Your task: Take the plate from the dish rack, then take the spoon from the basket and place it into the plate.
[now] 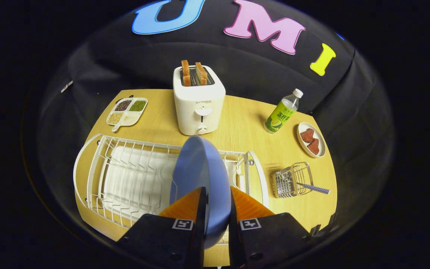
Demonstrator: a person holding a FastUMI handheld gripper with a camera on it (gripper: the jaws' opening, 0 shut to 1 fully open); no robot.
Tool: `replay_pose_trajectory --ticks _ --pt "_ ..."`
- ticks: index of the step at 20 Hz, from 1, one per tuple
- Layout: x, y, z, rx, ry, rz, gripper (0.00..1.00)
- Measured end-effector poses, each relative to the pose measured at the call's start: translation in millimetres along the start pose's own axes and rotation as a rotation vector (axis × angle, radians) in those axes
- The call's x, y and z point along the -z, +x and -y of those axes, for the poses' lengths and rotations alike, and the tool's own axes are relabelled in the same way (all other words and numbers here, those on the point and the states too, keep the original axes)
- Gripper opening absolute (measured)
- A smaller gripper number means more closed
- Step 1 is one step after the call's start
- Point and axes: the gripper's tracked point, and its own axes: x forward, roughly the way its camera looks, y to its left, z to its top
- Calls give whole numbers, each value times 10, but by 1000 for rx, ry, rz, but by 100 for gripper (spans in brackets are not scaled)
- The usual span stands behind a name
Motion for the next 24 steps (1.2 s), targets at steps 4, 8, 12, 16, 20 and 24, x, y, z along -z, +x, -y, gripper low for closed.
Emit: replay_pose_trajectory --ticks 4,8,12,16,20,24 --pt "-223 -131 78 21 -49 75 28" --pt "-262 -269 176 -61 94 102 27" --pt "-302 -509 363 -179 217 149 27" --pt "-150 -841 656 -267 244 205 27" --pt "302 -1109 951 -359 335 165 27" --pt "960 -1262 1324 -410 386 98 27"
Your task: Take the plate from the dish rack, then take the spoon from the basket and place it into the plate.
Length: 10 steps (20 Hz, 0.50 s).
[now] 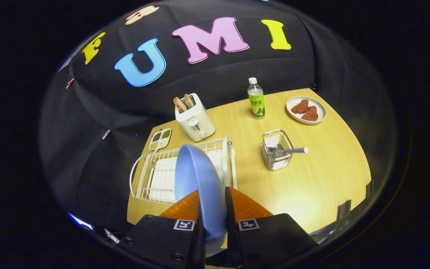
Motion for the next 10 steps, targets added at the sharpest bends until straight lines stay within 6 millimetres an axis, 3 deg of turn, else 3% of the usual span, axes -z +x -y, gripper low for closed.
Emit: replay_pose_trajectory --ticks 5,10 --pt "632 -243 622 -9 41 -70 27" --pt "1150 -70 1057 -10 93 -147 27"
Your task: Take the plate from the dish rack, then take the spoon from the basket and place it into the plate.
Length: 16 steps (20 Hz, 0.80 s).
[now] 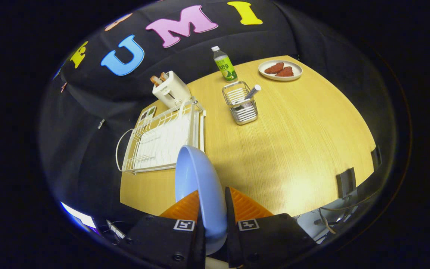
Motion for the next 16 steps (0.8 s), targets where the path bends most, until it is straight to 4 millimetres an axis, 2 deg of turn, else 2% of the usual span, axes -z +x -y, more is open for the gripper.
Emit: replay_pose_trajectory --ticks 4,8,11,13,16 --pt "169 324 209 4 20 -35 27" --pt "190 584 344 0 -4 -52 27" --pt "175 677 399 -29 22 -55 28" --pt "187 744 556 7 25 -65 31" --pt "163 839 676 32 46 -71 41"
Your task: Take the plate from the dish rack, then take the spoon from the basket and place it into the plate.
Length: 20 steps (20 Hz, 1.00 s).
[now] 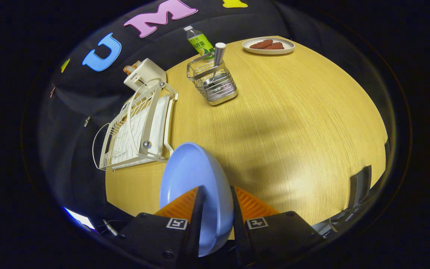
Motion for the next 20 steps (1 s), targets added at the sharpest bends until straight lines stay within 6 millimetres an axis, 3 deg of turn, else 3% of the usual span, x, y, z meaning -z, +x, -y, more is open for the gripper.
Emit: replay_pose_trajectory --ticks 4,5,9,11,15,18,20 --pt "-27 56 199 67 -36 2 51" --pt "-53 93 271 86 -49 8 48" --pt "-198 -33 323 95 -67 56 58" --pt "-332 -160 269 85 -110 106 59" --pt "-786 -540 -61 38 -262 262 60" --pt "-1323 -819 -289 41 -426 412 60" --pt "-1660 -893 -306 90 -512 473 59"
